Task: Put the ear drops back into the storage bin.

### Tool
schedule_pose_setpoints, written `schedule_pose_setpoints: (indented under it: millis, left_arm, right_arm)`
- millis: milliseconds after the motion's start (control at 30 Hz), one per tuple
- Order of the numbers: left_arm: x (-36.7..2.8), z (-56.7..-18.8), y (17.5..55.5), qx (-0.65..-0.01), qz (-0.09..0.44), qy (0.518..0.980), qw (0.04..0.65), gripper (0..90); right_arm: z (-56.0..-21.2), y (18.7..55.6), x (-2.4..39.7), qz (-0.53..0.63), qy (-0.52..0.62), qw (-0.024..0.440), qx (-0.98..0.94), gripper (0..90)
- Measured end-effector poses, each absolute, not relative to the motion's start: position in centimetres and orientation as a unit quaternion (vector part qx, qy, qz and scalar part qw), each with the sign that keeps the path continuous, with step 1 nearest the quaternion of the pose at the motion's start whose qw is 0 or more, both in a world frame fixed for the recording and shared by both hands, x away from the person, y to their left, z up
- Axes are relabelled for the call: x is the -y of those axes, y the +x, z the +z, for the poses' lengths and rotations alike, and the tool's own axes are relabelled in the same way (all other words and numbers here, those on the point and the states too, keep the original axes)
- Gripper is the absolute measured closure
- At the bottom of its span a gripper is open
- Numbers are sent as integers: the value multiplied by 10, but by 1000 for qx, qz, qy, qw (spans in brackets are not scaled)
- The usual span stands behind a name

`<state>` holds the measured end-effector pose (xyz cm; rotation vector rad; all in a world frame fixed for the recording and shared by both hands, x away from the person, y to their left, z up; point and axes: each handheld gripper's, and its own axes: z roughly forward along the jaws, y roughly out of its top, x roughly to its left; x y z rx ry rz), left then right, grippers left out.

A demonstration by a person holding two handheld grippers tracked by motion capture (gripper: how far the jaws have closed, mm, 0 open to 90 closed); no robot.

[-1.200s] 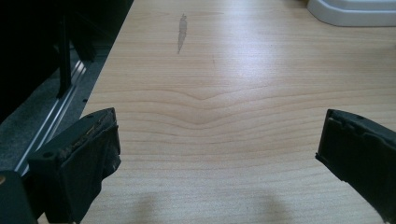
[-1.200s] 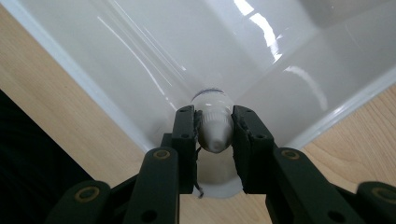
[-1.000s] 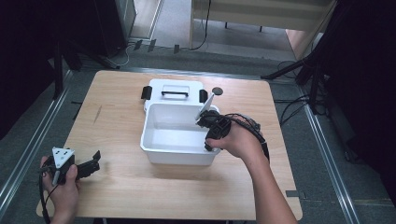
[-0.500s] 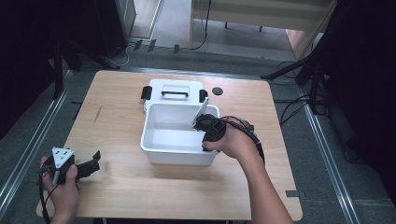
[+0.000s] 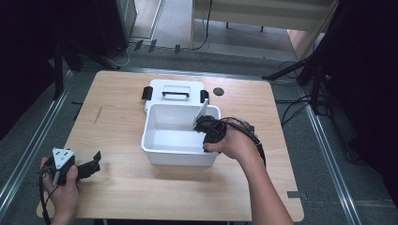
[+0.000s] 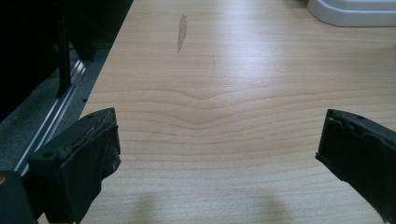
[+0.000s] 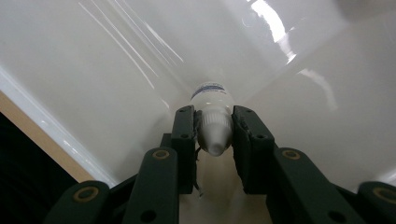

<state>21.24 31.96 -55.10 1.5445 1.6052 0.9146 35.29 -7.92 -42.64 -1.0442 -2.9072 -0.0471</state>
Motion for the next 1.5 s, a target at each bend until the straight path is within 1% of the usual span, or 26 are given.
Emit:
schedule_pose_setpoints:
  millis: [467, 700, 800, 1167, 1500]
  left_arm:
    - [-320, -551, 212, -622, 355, 599, 359, 0]
    - [-320, -551, 213, -621, 354, 600, 358, 0]
    - [-320, -551, 213, -622, 355, 600, 358, 0]
    - [-319, -551, 213, -621, 355, 600, 358, 0]
    - [-319, -551, 213, -621, 355, 601, 358, 0]
  right_arm:
    - [-426, 353, 81, -22, -339, 28, 940, 727]
    - [-422, 353, 82, -37, -346, 36, 937, 688]
    - [-416, 352, 83, -48, -345, 37, 937, 682]
    - [-386, 348, 84, -74, -349, 18, 934, 664]
    - [-366, 344, 95, -93, -354, 1, 931, 657]
